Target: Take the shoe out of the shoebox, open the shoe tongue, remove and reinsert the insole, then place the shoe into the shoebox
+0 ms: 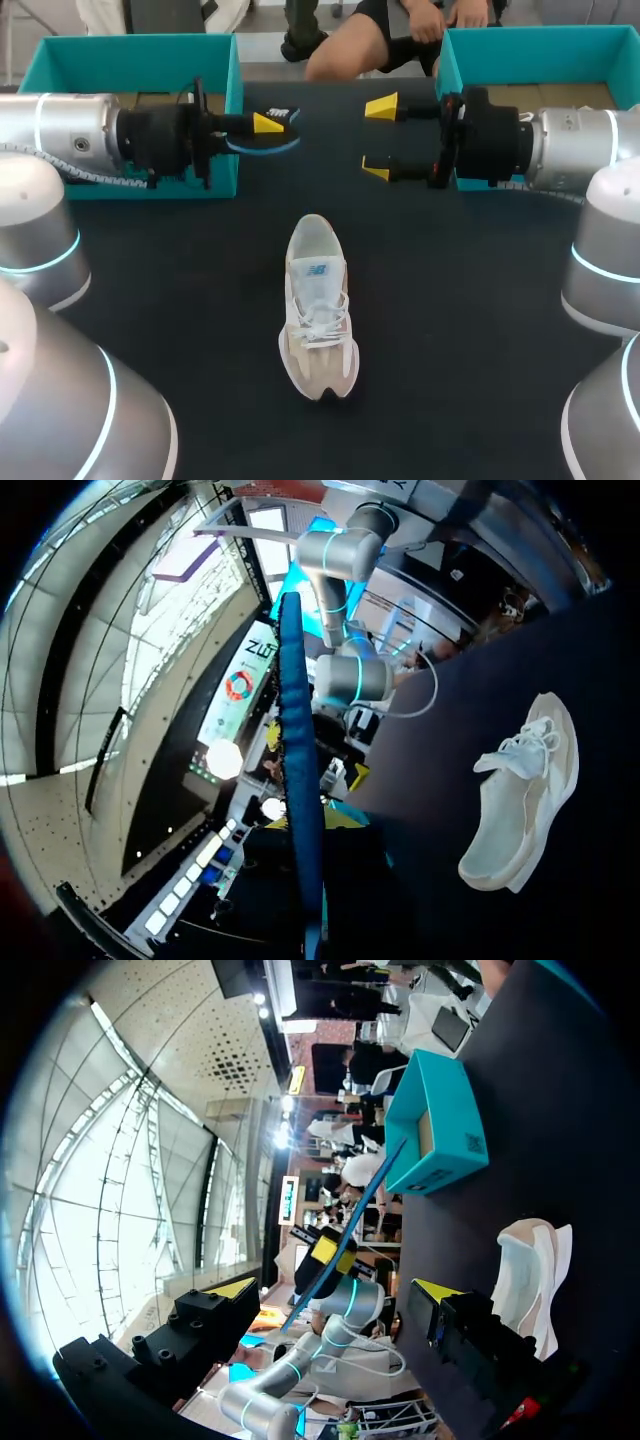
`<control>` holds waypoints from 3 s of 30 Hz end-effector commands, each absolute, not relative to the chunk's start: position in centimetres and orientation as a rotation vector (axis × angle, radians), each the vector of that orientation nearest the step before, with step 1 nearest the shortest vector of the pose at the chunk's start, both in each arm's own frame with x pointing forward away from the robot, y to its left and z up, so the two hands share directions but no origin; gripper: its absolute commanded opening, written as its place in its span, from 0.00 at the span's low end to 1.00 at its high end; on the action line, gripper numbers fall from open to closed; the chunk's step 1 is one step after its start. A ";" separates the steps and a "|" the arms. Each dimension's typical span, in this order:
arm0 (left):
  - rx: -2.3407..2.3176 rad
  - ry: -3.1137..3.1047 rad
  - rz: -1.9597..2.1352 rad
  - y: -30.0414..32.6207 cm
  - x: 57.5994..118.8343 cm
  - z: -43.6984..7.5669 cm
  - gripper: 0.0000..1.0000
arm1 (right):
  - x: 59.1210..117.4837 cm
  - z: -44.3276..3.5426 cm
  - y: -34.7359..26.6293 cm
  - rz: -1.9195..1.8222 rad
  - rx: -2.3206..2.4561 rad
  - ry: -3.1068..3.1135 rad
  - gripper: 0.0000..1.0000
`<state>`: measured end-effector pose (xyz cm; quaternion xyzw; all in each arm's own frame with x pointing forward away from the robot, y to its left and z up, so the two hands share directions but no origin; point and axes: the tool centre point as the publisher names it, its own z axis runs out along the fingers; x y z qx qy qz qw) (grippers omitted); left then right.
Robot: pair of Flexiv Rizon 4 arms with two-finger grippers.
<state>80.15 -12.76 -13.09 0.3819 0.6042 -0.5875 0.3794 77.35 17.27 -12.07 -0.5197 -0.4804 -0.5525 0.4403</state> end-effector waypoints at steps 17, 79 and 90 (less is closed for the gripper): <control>1.292 1.168 -1.081 -14.6 80.0 -12.9 0.00 | 77.5 -12.6 19.6 -1.332 -1.244 -1.231 1.00; 1.148 1.328 -1.229 -13.0 82.0 -14.0 1.00 | 76.7 -14.5 23.6 -1.282 -1.252 -1.244 0.00; 0.872 1.738 -1.456 -9.4 80.3 -18.4 1.00 | 77.6 -13.4 23.4 -1.469 -1.110 -1.524 0.00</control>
